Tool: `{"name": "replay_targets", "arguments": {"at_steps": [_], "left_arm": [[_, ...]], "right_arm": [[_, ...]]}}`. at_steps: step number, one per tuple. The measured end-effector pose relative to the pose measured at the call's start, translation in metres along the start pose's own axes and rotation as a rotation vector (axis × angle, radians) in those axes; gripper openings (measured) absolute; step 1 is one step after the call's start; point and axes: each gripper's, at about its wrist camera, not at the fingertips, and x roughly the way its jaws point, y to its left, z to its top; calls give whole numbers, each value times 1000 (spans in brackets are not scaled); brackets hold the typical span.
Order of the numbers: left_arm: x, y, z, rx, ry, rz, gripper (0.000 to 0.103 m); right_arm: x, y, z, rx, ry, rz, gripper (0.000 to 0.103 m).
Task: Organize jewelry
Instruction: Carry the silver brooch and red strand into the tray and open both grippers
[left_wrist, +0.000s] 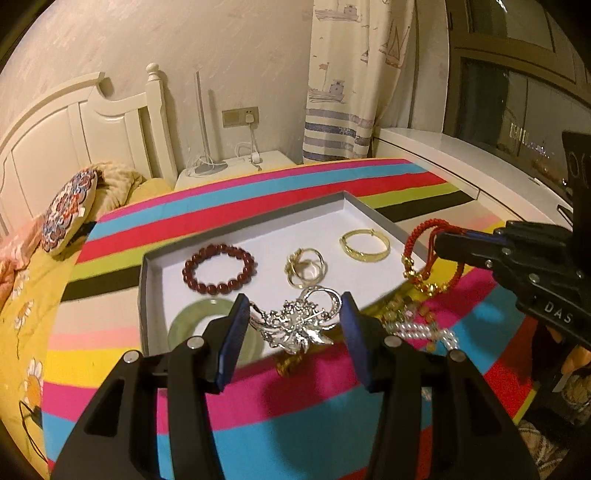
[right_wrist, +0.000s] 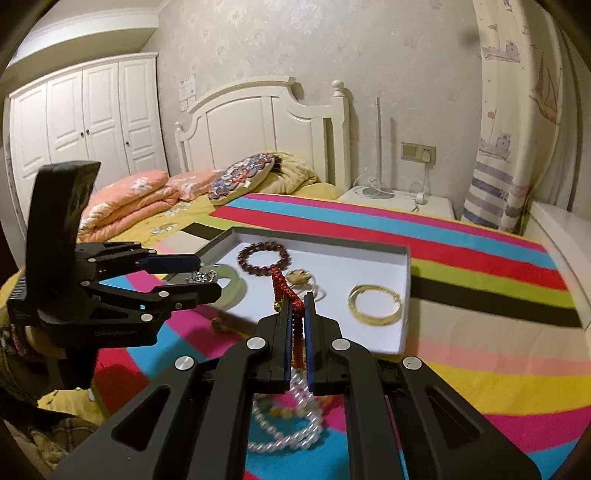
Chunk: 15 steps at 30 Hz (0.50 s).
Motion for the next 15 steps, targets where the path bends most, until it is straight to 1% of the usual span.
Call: {"name": "replay_targets", "arguments": {"at_steps": [7,15], "left_arm": [[25,4,16,19,38,11,50],[56,11,23,52,102,37,50]], "right_arm": [[31,-15,21,19,34,-25,6],[79,-41,37,118,112,-12,6]]}}
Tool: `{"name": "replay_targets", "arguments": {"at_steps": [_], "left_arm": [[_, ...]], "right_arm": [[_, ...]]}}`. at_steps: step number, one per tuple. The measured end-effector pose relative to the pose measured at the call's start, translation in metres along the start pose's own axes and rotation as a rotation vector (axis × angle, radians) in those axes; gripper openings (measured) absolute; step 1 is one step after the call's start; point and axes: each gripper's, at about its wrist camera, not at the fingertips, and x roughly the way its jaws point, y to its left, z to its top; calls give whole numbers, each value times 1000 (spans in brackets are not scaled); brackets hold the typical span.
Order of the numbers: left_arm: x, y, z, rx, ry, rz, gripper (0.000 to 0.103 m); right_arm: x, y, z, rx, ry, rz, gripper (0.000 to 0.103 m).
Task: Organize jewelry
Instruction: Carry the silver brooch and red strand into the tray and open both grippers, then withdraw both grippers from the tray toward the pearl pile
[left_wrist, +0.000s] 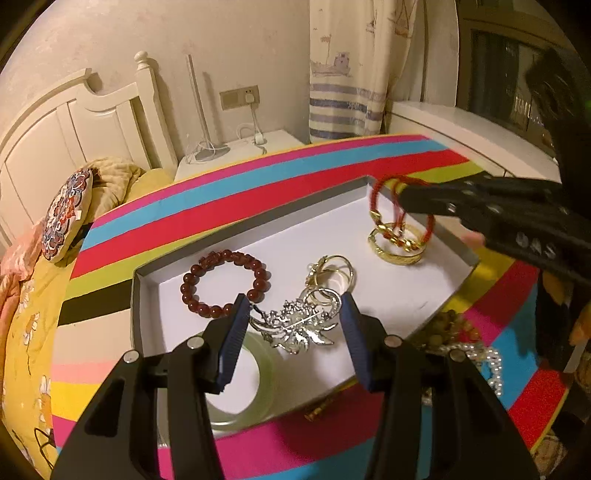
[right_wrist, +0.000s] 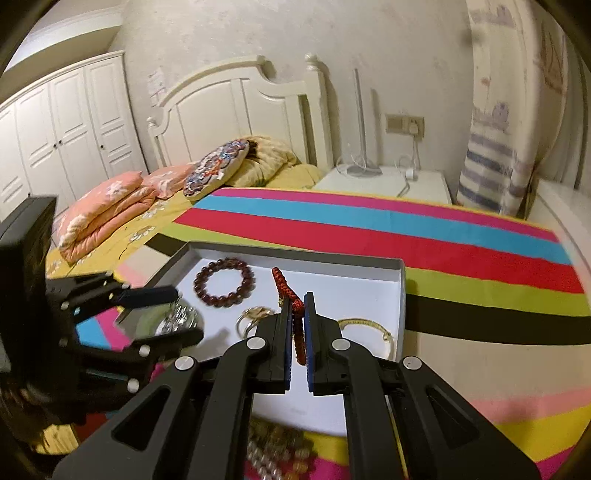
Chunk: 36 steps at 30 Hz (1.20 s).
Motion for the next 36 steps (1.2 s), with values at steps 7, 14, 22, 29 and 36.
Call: {"name": "replay_targets", "arguments": {"at_steps": [7,14,22,29,36], "left_arm": [[19,5,1,15,43,15,50],[33,9,1,20,69,30,50],[40,7,-1,47,79,51,50],[41,6,-1,43,73,60,50],[35,11,0,29,56,70,65]], "right_arm": [[40,-7,9,10,80,-38,6],[57,-5,19,8,124,-45,6],[70,5,26,-11,150,-46,6],[78,-2,26,12,168,-76,7],[74,-16,30,70,164,-90,23]]}}
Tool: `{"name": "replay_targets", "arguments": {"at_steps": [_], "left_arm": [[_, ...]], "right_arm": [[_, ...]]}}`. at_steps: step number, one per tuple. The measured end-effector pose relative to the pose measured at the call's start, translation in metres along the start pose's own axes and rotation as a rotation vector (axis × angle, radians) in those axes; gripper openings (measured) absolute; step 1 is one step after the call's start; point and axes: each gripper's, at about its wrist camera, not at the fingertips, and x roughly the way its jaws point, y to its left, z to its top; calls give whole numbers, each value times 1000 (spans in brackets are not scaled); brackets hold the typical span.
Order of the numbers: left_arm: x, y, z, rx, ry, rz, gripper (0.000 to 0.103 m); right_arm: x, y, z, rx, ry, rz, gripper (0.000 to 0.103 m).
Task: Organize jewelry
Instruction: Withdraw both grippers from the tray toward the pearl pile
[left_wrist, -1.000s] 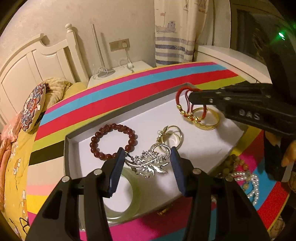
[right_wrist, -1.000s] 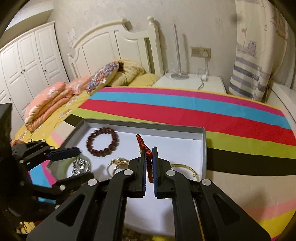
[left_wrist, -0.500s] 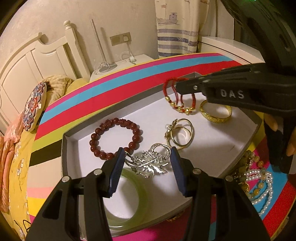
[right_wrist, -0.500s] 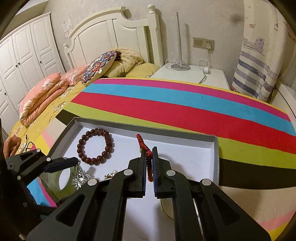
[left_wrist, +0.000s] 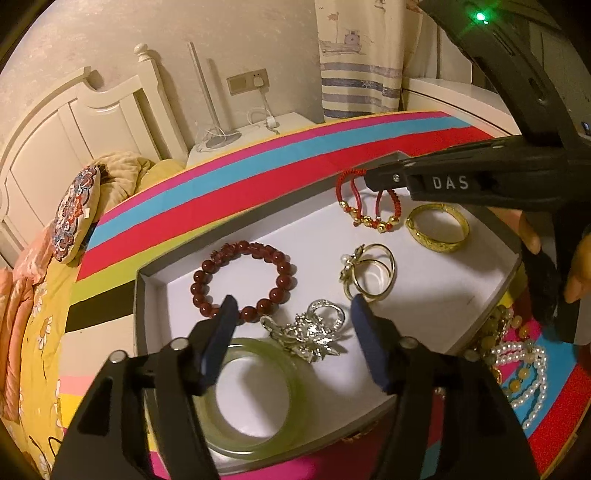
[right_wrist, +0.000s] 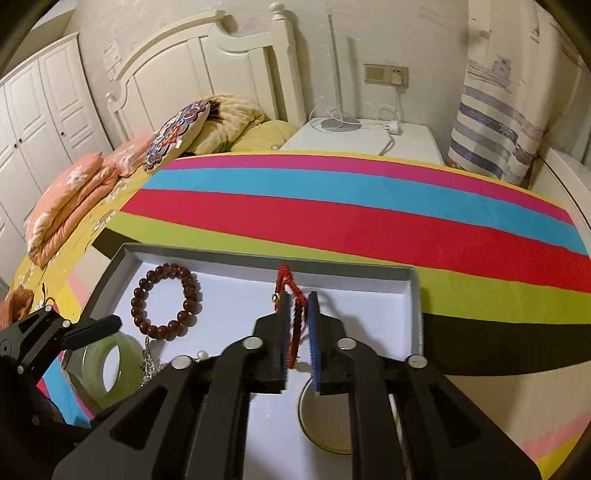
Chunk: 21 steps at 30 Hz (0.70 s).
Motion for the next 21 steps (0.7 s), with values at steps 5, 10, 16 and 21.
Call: {"name": "replay_targets", "arguments": {"at_steps": [5,10,16,21], "left_arm": [[-6,-1,0,10,-14,16,74],[-19,-1,-4,18,-51,54,85],[-53,14,-16,-42,-148,97,100],[-81,40,-31,-165,-203,106,100]], "right_arm": [[-18,2,8,2,-56,18,49],[-49,2,14,5,-132,42,49],[-87,-4,0,-3,-206,66,61],[-103,-11,-23,-16,-218,49,62]]}}
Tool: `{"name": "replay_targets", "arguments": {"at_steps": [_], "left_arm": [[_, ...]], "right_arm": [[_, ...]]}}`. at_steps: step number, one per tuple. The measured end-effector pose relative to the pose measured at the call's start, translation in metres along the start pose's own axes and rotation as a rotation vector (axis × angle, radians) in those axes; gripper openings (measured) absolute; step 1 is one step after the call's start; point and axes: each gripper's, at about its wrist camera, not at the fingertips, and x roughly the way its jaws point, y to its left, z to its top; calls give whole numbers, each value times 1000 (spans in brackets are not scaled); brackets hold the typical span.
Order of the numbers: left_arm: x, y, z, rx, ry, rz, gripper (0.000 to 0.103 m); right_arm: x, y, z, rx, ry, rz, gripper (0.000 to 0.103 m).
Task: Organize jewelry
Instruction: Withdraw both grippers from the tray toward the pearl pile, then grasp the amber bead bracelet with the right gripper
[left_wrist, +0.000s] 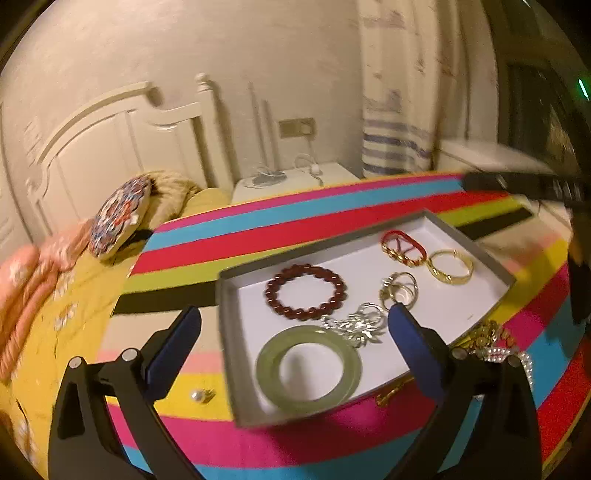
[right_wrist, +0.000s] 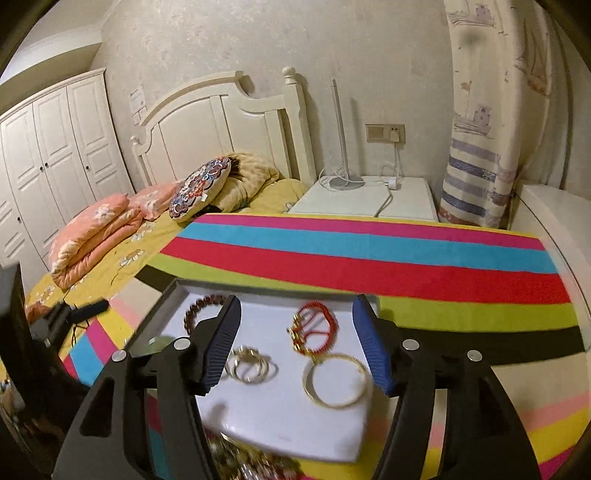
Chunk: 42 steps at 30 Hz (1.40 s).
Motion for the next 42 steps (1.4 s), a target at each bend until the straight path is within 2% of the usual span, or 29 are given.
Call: {"name": "replay_targets", "arguments": {"at_steps": [8,16,21,25,28,33,42], "left_arm": [[-19,35,-28,-123,8,34,100],[-23,65,-58,-243,37,57,100],[-24,67,-65,-248,36,72,100],[-27,61,-68,-212,27,80,100],[-25,60,-70,-207,41,73,100],[-21,62,-73,-230,63,60,100],[-18,68,-74,-265,76,32,100]], "right_arm": [[-21,-19,-38,39,15,-28,66],[-32,-28,-85,97,97,-24,66],[-34,-15,-108,84,160,9,66],[-30,0,-120,48,212,33,66],[-26,6,-121,46,247,55,61],[-16,13,-123,33,296,62,44],[-2,27,-117,-15,320,59,36]]}}
